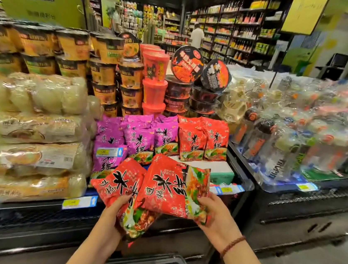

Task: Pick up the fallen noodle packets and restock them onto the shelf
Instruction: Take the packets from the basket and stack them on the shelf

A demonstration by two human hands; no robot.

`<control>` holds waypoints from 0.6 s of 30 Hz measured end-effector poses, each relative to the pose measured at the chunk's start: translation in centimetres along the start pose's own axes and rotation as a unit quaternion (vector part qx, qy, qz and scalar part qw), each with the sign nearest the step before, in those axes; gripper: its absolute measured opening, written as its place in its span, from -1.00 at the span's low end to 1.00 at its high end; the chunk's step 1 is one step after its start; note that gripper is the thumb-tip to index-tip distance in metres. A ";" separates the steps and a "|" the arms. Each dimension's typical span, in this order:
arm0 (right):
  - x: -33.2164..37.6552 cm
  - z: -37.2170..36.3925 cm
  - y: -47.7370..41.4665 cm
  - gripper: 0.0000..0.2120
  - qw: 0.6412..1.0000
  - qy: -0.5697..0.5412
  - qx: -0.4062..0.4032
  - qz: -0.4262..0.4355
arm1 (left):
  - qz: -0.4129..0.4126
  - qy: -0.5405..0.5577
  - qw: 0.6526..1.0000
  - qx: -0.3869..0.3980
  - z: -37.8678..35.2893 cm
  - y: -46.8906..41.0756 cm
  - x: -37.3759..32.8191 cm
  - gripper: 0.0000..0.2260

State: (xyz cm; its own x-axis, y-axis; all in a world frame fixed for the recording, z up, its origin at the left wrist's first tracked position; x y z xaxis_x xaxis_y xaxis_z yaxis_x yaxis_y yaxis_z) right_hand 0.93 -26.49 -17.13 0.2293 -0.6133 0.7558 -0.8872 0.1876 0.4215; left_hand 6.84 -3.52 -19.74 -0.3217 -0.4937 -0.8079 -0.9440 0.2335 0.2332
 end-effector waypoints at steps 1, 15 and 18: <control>0.1 0.4 -0.5 -0.42 0.999 0.048 -0.007 -0.003 | -0.001 -0.005 1.000 -0.001 -0.1 -0.4 -0.2 -0.65; 4.9 4.1 -9.4 -0.63 0.984 0.153 0.032 -0.086 | -0.053 -0.058 0.997 0.001 -4.6 -11.0 1.4 -0.56; 6.5 6.7 -12.6 -0.57 0.992 0.093 0.005 -0.091 | -0.063 -0.069 0.996 -0.005 -7.4 -14.3 2.2 -0.52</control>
State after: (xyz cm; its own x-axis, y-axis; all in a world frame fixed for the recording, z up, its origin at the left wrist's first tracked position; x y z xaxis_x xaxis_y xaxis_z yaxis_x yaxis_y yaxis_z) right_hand 10.91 -37.97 -20.89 0.4543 -0.4848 0.7474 -0.8282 0.0794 0.5548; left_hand 19.12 -14.15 -20.92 -0.1874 -0.3984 -0.8978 -0.9772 0.1688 0.1290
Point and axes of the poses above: each hand's wrist, its own y-axis away from the middle knuckle, its own z-axis out of the back of the hand, x = y × z, the point moved 6 cm from there along -y, towards the middle knuckle, and after that the axes turned 6 degrees about -z, right-handed, at the moved point
